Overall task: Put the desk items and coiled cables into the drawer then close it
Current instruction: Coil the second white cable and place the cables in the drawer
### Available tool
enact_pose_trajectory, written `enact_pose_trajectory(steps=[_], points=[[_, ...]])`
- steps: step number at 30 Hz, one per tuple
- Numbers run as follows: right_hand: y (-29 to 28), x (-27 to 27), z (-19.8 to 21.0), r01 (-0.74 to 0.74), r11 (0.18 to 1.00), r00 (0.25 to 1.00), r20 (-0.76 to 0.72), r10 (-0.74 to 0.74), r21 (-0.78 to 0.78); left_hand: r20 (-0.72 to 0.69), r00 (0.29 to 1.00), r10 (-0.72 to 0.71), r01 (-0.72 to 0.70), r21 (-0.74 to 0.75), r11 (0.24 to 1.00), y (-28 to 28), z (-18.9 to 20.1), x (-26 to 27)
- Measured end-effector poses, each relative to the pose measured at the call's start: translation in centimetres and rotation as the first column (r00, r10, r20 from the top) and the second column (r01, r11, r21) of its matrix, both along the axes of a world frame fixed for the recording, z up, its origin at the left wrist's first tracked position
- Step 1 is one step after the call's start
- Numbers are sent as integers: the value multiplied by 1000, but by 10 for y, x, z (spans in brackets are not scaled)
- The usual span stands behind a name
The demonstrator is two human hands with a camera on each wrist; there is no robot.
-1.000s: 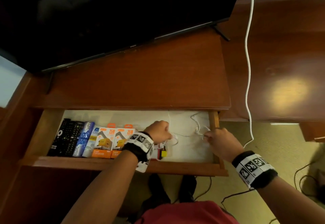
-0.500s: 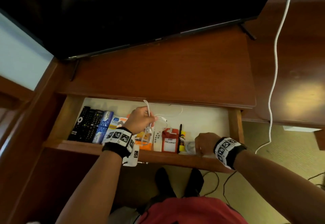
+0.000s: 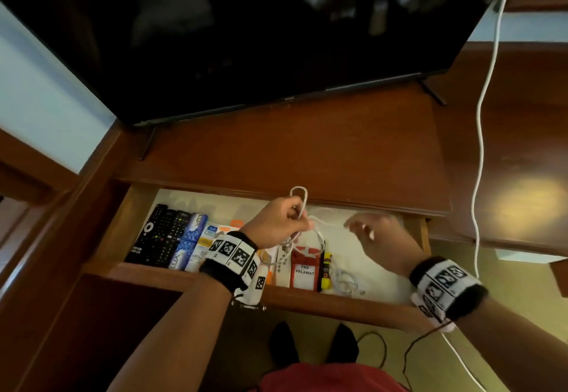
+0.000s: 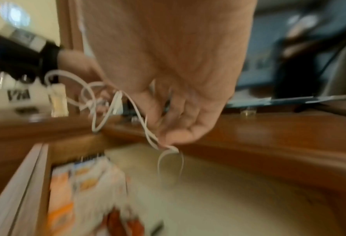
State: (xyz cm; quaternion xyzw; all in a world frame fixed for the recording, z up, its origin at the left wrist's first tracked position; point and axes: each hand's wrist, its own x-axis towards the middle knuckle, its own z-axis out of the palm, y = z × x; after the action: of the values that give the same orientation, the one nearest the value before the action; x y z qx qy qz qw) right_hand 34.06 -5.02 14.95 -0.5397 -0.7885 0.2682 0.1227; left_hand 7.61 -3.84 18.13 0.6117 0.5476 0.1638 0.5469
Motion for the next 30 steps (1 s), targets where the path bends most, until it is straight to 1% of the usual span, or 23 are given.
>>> enact_pose_trajectory(steps=[1,2,3,5,6,8,10,12,14,16,17,18,20,21,22,24,25,26,27,28,29,30], points=[[5,-4,17,48,991,990,-135,-31,124,8,999,-45,45,17,999,2,11,2],[10,-9,33,45,978,978,-207,-2,204,18,996,-84,83,37,996,3,23,5],[16,-15,48,-6,966,974,-218,64,258,30,993,-117,115,59,992,5,34,8],[28,-26,73,-143,948,972,-140,189,285,42,984,-172,167,115,979,11,58,13],[35,-31,82,-189,933,967,-107,231,307,44,981,-191,183,146,972,14,69,15],[47,-35,94,-211,904,951,-135,277,371,60,976,-208,191,208,959,21,90,15],[55,-35,108,-147,909,940,-231,251,390,64,981,-184,161,265,951,27,104,12],[60,-32,123,-94,905,930,-288,229,415,16,991,-131,118,342,932,33,111,8],[62,-31,134,-98,883,930,-275,246,458,-42,997,-65,77,440,895,37,115,7],[64,-32,142,-117,872,925,-266,270,475,-34,999,-21,36,539,842,44,118,8],[66,-32,147,-112,873,925,-272,266,474,-21,999,-24,32,554,832,47,120,8],[68,-32,152,-90,876,928,-278,246,474,-26,999,-39,47,543,839,50,123,8],[72,-26,164,-6,862,940,-290,177,507,-84,994,-63,96,492,865,53,127,5],[74,-21,169,41,842,949,-285,136,537,-89,994,-62,97,473,876,54,127,1],[76,-16,172,71,819,962,-257,95,570,-46,997,-55,70,461,884,54,128,-5],[79,-10,173,92,786,986,-168,15,611,138,990,-11,-52,449,892,55,127,-17],[80,-8,171,110,785,989,-148,-24,609,248,968,40,-148,432,890,56,126,-22],[81,-8,169,133,791,988,-145,-57,597,361,926,114,-259,387,885,59,123,-25],[82,-8,165,154,797,985,-149,-82,584,466,863,195,-364,306,880,63,118,-27],[82,-10,162,173,798,982,-160,-97,577,558,783,274,-448,201,871,66,114,-27],[81,-12,160,194,798,977,-183,-107,571,620,700,353,-519,102,849,69,109,-29],[81,-13,158,222,795,969,-220,-114,565,649,627,431,-586,29,810,71,104,-30]])
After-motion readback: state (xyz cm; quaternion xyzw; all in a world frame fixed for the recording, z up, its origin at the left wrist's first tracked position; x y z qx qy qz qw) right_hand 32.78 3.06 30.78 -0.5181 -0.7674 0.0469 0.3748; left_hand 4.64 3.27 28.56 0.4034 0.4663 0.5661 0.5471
